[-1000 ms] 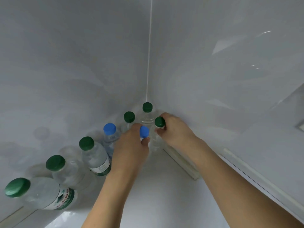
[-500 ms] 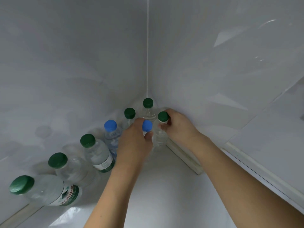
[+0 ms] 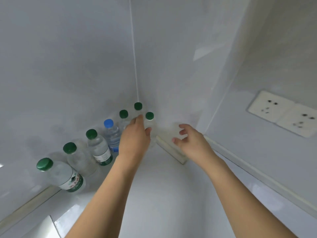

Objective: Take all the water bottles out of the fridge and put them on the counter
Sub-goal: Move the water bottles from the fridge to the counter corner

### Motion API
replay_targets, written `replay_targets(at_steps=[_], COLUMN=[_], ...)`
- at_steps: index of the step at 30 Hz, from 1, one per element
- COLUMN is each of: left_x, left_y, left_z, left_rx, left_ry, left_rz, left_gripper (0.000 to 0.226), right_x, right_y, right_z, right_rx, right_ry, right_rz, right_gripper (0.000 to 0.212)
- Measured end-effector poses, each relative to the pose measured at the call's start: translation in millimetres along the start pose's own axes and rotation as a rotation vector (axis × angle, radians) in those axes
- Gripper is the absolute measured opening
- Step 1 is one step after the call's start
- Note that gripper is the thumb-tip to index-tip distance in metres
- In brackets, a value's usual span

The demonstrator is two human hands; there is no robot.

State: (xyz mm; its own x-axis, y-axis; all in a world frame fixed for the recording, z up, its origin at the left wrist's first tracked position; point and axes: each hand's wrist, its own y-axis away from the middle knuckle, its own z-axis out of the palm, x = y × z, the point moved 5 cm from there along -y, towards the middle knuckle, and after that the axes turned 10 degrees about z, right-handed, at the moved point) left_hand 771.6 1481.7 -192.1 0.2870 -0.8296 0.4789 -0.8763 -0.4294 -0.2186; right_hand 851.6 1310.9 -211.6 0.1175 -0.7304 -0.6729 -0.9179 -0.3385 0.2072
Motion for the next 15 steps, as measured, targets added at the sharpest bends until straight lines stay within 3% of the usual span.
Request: replay_targets(at_steps=[4,15], left_x=[70,259], left_y=[29,124], left_z=[-6,56], left_rx=[-0.01,-0.261], left_ry=[-0.013,-0.012], left_rz=[0.118,0.531], left_gripper=[0.045,0.044], right_x=[44,169], right_y=[56,190], right_z=[-51,-173], right_rx=[0.089,0.286], right_ry=[-0.008,0.018], right_rz=[0.053,0.228], right_gripper=[0.052,0.053])
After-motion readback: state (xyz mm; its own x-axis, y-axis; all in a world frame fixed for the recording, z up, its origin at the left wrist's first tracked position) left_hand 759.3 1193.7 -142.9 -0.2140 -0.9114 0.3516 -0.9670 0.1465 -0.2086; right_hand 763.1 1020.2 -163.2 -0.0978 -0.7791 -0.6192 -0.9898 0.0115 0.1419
